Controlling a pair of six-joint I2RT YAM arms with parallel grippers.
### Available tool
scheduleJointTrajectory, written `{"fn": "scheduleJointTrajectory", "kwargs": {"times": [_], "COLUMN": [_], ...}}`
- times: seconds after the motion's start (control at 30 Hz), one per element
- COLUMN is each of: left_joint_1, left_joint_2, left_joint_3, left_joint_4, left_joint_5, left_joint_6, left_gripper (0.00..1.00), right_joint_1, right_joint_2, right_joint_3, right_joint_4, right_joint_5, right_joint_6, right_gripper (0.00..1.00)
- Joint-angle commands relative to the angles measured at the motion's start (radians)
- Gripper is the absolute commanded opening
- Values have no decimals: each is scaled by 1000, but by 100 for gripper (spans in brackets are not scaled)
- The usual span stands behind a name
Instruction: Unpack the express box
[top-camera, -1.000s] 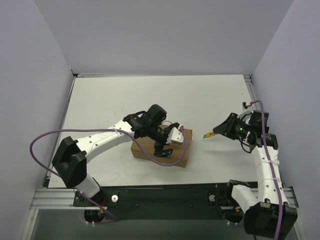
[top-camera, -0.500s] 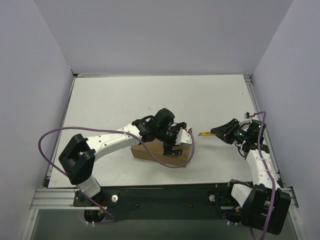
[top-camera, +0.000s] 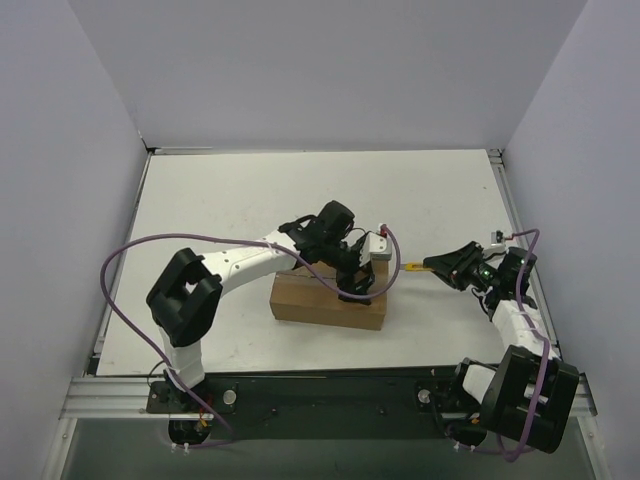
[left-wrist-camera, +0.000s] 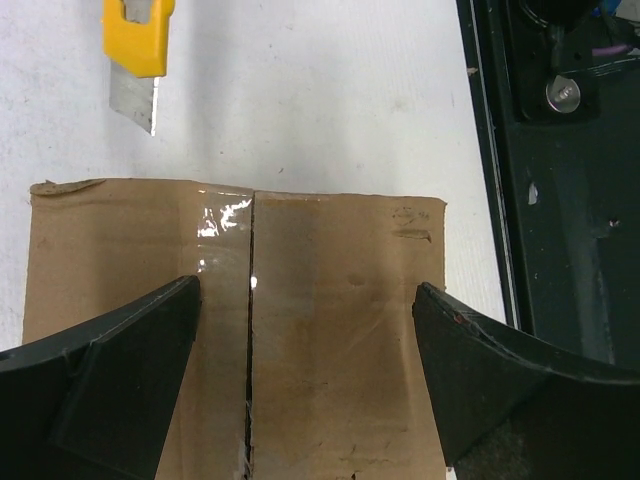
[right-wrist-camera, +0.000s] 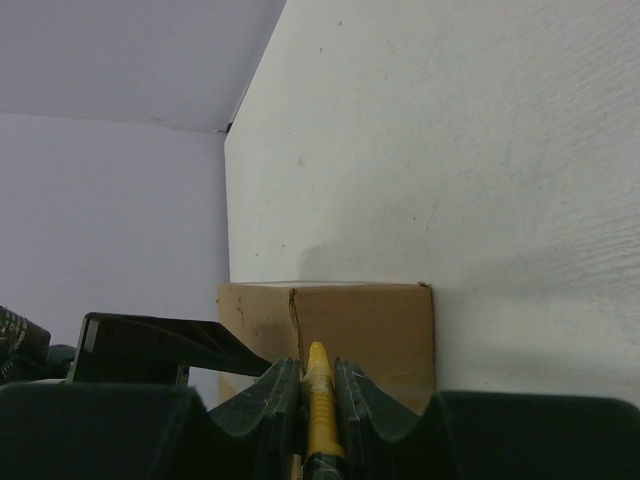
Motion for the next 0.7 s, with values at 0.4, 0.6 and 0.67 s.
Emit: {"fn": "scheduleJointTrajectory", "kwargs": {"times": [0.4, 0.6, 0.67], "left_joint_1": [-119, -182, -185], "left_joint_2": [-281, -295, -290], "left_joint_3": [-115, -218, -244], "left_joint_4": [11, 46, 64], "left_joint_5": [-207, -283, -296], "left_joint_6": [53, 104, 102], "left_gripper": [90, 66, 65], "right_joint_1": [-22, -21, -21], "right_joint_2": [68, 38, 36], "right_joint_3": [58, 48, 41], "right_joint_4": [60, 31, 42], "right_joint_5": [-88, -119, -125], "right_joint_6": [5, -11, -21], "right_gripper": [0, 0, 0]}}
